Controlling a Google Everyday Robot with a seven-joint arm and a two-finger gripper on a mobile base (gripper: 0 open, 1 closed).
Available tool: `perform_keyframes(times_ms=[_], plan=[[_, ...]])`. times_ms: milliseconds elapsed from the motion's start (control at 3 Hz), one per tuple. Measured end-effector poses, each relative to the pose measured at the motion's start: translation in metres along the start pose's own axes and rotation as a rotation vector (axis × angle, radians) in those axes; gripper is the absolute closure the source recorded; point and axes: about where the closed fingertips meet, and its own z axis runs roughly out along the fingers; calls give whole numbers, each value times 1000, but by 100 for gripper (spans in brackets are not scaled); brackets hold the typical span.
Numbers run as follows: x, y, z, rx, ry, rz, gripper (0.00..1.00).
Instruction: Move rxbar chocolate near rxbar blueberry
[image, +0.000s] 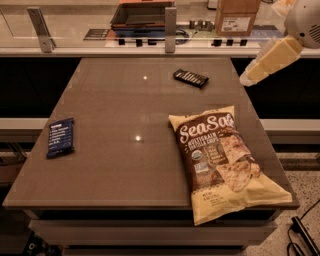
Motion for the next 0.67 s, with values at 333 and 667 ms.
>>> perform_keyframes(times_ms=[333,667], plan=[[0,-25,17,25,-84,40,0],[5,-47,38,29,-157,89,0]])
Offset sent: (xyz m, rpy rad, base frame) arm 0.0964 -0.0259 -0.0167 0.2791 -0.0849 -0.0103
